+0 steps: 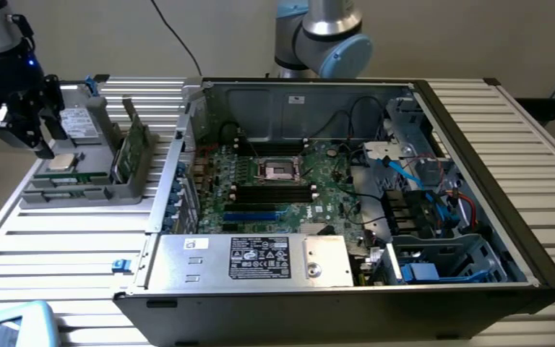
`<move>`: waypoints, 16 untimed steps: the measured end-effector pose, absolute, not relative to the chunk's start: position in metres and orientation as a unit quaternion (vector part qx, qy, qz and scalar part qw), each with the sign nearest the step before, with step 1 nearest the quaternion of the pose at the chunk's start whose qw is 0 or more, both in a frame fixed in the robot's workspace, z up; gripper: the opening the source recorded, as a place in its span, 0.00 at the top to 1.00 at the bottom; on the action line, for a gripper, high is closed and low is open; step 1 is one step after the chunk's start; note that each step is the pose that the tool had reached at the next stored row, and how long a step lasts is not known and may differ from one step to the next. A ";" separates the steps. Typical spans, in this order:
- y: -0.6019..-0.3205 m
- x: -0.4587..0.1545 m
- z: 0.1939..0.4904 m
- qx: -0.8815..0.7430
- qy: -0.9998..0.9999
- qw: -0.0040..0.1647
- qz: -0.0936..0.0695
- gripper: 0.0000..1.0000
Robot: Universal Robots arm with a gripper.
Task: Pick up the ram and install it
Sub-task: 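Pick up the ram and move it above insertion slot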
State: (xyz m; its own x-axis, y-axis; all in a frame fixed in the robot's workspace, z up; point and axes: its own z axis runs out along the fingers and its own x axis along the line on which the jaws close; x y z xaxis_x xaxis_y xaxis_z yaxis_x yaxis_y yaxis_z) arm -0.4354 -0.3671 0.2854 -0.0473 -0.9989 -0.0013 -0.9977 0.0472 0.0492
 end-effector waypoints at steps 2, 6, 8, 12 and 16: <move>-0.370 -0.435 0.282 0.690 -0.723 0.017 -0.018 0.47; -0.373 -0.434 0.275 0.690 -0.723 0.017 -0.018 0.47; -0.374 -0.433 0.271 0.690 -0.723 0.017 -0.018 0.47; -0.375 -0.432 0.264 0.690 -0.723 0.017 -0.018 0.47; -0.377 -0.431 0.256 0.690 -0.723 0.017 -0.018 0.47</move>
State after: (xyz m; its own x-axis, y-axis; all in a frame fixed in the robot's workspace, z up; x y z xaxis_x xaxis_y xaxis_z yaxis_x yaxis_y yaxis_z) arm -0.4312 -0.3771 0.2563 -0.0473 -0.9989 -0.0013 -0.9977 0.0472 0.0492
